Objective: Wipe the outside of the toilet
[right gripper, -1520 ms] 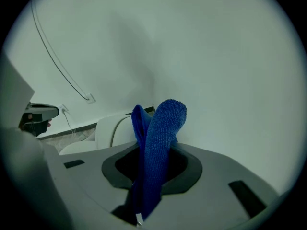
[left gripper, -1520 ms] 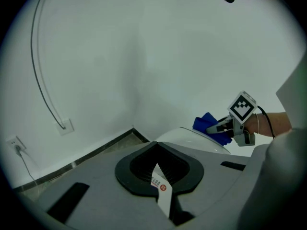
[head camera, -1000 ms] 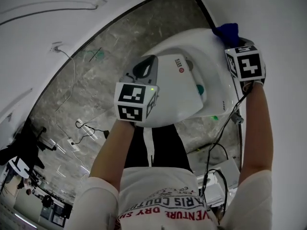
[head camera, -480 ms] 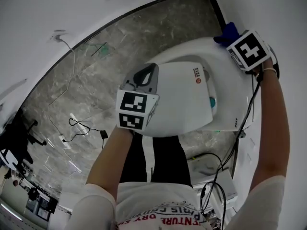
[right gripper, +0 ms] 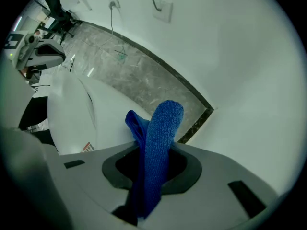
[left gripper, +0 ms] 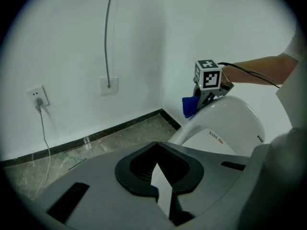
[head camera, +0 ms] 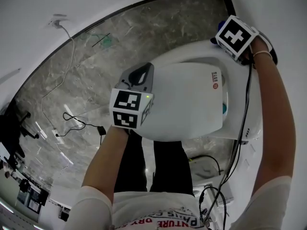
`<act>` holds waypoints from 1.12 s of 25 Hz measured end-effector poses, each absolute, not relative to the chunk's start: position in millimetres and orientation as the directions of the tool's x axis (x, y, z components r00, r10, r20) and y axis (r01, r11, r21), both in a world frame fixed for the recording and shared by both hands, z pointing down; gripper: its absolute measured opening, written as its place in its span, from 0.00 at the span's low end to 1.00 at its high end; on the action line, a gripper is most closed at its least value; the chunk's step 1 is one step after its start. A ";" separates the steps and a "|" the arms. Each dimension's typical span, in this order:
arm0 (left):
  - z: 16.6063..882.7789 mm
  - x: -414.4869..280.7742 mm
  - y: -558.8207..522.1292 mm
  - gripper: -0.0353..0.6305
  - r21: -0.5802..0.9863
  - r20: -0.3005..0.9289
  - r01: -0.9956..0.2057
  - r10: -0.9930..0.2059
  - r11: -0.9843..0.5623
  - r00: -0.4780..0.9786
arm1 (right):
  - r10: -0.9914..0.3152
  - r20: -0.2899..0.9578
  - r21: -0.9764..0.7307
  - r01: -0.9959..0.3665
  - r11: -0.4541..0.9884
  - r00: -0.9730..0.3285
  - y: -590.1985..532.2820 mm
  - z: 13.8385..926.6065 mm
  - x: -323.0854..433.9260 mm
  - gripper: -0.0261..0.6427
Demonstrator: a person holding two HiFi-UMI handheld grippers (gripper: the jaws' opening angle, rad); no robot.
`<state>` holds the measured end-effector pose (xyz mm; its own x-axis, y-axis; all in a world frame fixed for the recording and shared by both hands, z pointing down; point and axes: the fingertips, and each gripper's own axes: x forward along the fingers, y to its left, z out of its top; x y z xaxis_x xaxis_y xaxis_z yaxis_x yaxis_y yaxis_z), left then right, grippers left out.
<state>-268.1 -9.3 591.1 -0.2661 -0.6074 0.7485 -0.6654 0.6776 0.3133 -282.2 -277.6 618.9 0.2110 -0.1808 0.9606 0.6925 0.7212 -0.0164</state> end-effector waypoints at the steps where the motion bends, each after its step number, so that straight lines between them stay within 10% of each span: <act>1: 595.6 -266.1 -5.8 0.06 0.306 0.747 -0.674 -0.608 0.672 -0.267 | -0.185 0.957 -0.024 0.700 0.714 0.222 -273.6 625.8 -281.9 0.15; 28: 698.5 -237.4 183.2 0.06 0.399 0.793 -0.462 -0.551 0.792 -0.260 | -0.122 0.886 -0.272 0.714 0.645 0.447 -72.1 753.8 -277.7 0.15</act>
<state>-237.4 183.2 698.5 -0.2604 -0.5510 0.7928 -0.4625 0.7920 0.3986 -277.7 -72.1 753.8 0.4474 -0.1223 0.8859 0.7141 0.6452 -0.2715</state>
